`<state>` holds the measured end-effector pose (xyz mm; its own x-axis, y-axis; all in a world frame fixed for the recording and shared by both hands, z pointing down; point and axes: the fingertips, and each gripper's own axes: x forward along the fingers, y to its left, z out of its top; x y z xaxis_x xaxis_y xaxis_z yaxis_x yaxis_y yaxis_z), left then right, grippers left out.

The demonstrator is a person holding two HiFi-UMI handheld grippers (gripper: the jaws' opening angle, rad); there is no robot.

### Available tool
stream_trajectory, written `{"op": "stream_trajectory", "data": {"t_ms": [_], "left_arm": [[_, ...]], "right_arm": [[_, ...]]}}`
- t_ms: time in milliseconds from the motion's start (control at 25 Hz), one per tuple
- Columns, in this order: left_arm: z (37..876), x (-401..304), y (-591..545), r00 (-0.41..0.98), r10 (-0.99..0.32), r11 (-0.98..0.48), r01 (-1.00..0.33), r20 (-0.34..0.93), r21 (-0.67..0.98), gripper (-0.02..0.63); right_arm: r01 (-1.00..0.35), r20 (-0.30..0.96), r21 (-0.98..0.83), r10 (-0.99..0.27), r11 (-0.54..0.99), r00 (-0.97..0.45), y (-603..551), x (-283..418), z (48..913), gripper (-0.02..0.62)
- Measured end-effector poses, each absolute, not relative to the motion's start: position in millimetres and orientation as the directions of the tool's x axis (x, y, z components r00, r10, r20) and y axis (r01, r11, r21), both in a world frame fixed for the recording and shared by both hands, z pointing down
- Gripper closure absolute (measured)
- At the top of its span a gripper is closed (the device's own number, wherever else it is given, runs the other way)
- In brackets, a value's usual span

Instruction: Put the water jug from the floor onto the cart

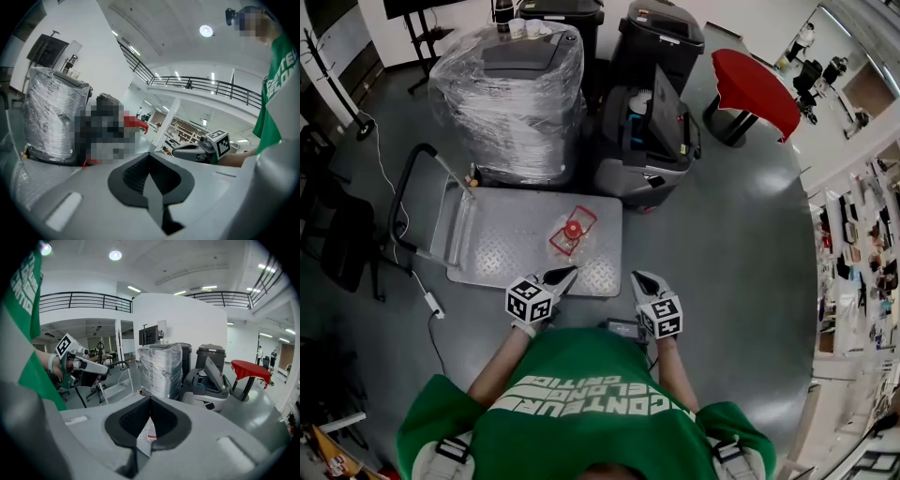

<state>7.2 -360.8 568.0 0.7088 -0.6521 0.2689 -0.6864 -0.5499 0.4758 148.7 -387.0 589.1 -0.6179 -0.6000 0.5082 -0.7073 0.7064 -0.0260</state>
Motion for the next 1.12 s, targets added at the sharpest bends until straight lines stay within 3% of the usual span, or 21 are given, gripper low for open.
{"op": "stream_trajectory", "data": {"t_ms": [1120], "left_arm": [[566,4,-349,0.710,-0.646,-0.543,-0.686,0.282,0.484,0.600]], "right_arm": [[-0.727,0.490,-0.038,-0.621,0.686,-0.612,-384,151,578,0.603]]}}
